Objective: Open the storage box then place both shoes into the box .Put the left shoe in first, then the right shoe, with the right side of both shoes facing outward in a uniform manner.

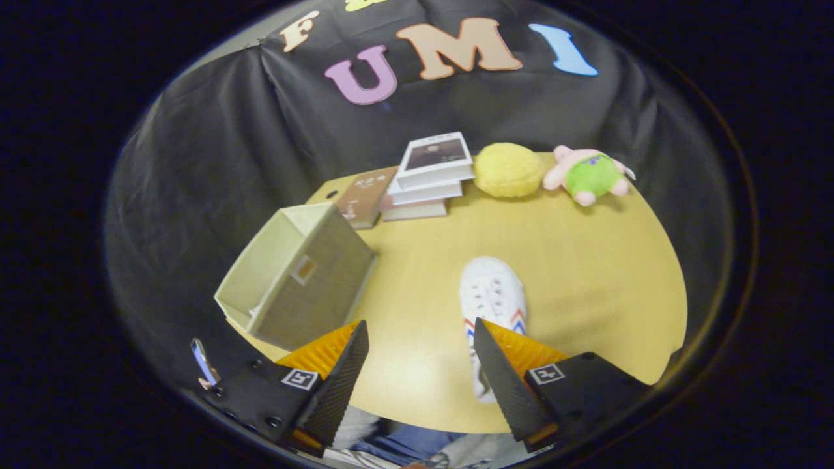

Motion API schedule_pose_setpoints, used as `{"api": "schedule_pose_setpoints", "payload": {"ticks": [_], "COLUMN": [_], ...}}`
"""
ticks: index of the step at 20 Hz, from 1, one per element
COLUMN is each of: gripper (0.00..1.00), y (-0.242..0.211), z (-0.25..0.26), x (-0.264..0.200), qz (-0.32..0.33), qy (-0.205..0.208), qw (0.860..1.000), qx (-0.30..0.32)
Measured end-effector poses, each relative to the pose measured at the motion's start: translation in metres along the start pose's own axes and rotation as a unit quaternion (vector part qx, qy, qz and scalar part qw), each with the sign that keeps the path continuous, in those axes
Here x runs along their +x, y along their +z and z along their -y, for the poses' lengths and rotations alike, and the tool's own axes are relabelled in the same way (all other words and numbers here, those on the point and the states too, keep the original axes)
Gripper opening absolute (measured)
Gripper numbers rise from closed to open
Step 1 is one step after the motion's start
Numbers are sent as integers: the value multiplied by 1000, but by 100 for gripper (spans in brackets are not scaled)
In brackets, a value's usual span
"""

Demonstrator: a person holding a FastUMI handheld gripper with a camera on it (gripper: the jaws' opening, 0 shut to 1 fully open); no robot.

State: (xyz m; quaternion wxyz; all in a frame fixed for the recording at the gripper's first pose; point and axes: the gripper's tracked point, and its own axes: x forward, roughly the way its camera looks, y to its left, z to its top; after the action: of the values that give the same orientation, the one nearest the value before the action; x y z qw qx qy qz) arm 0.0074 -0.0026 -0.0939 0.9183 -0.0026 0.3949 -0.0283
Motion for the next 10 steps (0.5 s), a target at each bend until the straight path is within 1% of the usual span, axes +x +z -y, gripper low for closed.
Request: {"api": "schedule_pose_setpoints", "payload": {"ticks": [1, 5, 10], "gripper": [100, 84, 64], "y": [-5, -34, -59], "z": [12, 59, 75], "x": [2, 27, 59], "qz": [-8, -46, -84], "qy": [-10, -51, -67], "qw": [1000, 998, 994], "qx": [5, 15, 14]}}
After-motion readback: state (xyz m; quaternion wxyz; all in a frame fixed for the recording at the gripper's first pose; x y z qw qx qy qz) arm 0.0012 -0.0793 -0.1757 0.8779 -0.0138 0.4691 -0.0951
